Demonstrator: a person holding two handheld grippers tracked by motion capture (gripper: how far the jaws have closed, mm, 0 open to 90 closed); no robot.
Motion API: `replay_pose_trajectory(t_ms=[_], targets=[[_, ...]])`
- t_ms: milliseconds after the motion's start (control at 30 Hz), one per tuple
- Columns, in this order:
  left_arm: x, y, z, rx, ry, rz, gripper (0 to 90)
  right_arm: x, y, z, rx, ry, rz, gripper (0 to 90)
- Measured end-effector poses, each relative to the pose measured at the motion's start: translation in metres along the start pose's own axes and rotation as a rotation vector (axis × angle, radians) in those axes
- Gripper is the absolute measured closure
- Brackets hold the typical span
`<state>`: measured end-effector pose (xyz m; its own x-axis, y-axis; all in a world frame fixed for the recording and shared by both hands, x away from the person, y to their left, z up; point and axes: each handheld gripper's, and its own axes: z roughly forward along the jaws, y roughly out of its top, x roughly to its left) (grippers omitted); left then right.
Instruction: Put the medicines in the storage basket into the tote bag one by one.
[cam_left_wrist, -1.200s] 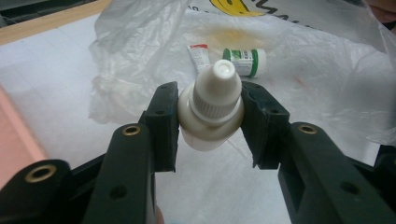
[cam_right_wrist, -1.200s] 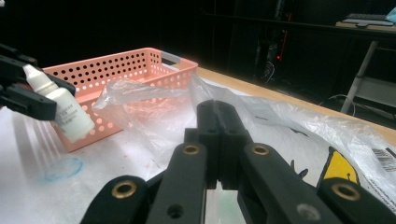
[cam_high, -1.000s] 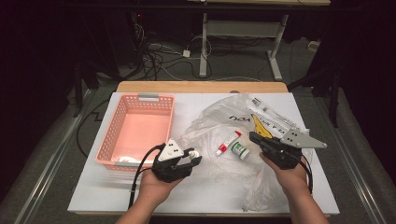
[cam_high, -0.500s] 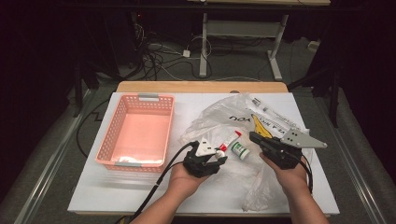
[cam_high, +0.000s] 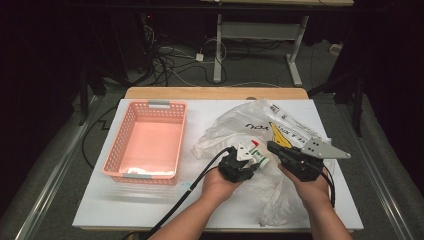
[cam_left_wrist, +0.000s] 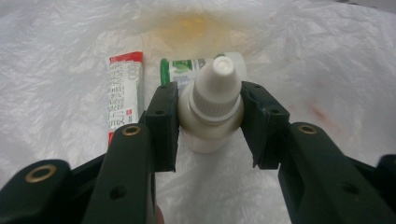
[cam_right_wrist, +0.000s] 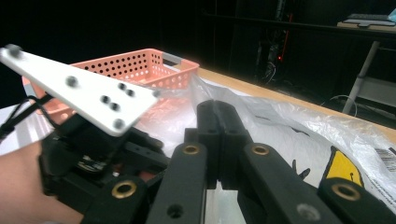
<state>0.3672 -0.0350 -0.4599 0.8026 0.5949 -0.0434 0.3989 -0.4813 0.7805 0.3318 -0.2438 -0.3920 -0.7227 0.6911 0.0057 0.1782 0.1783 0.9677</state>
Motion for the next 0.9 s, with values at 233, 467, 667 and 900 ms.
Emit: replay_pose_trajectory(t_ms=[233, 467, 667, 900], targets=[[0.004, 0.013, 0.014, -0.021, 0.007, -0.017, 58.2, -0.002, -0.001, 0.0, 0.0, -0.002, 0.002, 90.0], [0.005, 0.02, 0.027, 0.0, 0.005, -0.038, 57.9, -0.003, -0.002, 0.0, 0.003, -0.002, 0.009, 90.0], [0.007, 0.02, 0.027, -0.009, 0.006, -0.056, 43.9, -0.003, -0.001, -0.001, -0.003, -0.003, 0.01, 90.0], [0.004, 0.015, 0.01, -0.035, 0.002, -0.041, 38.0, -0.004, -0.001, -0.001, -0.002, -0.003, 0.012, 90.0]])
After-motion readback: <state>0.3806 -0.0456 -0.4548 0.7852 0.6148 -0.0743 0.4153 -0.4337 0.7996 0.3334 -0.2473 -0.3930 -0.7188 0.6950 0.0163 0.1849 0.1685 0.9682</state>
